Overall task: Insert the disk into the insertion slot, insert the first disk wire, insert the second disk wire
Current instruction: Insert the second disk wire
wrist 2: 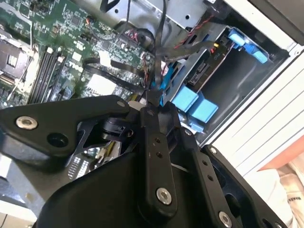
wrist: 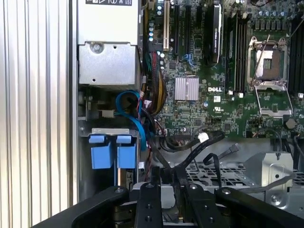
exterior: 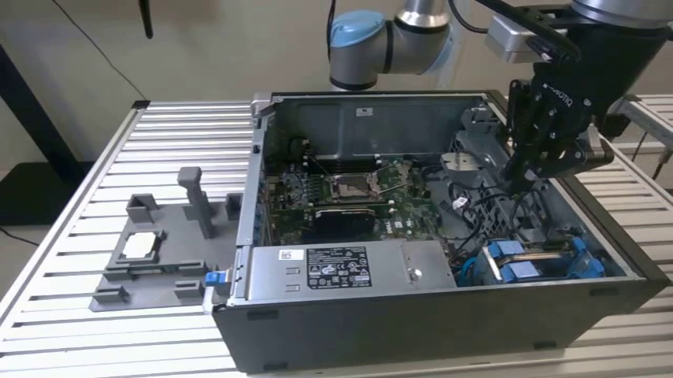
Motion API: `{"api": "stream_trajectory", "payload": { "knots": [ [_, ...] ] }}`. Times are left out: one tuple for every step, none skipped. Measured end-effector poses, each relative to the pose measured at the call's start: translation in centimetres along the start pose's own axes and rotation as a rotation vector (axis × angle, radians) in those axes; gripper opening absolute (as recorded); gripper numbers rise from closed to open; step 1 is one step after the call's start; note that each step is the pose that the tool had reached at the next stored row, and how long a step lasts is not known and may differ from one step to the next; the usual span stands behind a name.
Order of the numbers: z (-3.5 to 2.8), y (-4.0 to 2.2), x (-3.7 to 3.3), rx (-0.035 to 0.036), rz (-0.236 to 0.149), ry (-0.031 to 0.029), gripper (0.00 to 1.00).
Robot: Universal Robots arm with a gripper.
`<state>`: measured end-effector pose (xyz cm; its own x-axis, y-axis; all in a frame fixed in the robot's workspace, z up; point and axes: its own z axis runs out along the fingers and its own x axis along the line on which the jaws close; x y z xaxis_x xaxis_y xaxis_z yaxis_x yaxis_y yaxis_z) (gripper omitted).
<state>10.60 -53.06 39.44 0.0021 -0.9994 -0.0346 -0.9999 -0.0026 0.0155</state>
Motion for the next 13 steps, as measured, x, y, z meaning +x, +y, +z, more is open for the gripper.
{"api": "stream_trajectory", "payload": {
  "knots": [
    [0.0, 0.0, 0.0, 0.0001, 0.0, 0.0, 0.27],
    [0.0, 0.0, 0.0, 0.0001, 0.0, 0.0, 0.27],
    [-0.01, 0.0, 0.0, 0.0004, 0.0, 0.0002, 0.27],
    [-0.01, 0.02, -0.01, 0.0023, 0.0, 0.0002, 0.27],
    [0.0, 0.09, -0.02, 0.0108, 0.0, 0.0001, 0.27],
    [0.02, 0.2, -0.01, 0.0277, -0.001, 0.0003, 0.27],
    [0.04, 0.34, -0.01, 0.045, -0.002, 0.0003, 0.27],
    [0.06, 0.5, -0.01, 0.0613, -0.002, 0.0003, 0.27],
    [0.08, 0.72, -0.01, 0.0795, -0.003, 0.0004, 0.27],
    [0.09, 0.93, -0.01, 0.093, -0.003, 0.0005, 0.27],
    [0.1, 1.09, 0.0, 0.1017, -0.004, 0.0013, 0.27],
    [0.1, 1.2, -0.01, 0.1062, -0.006, 0.0033, 0.27],
    [0.11, 1.26, -0.01, 0.1084, -0.008, 0.0069, 0.27]
  ]
}}
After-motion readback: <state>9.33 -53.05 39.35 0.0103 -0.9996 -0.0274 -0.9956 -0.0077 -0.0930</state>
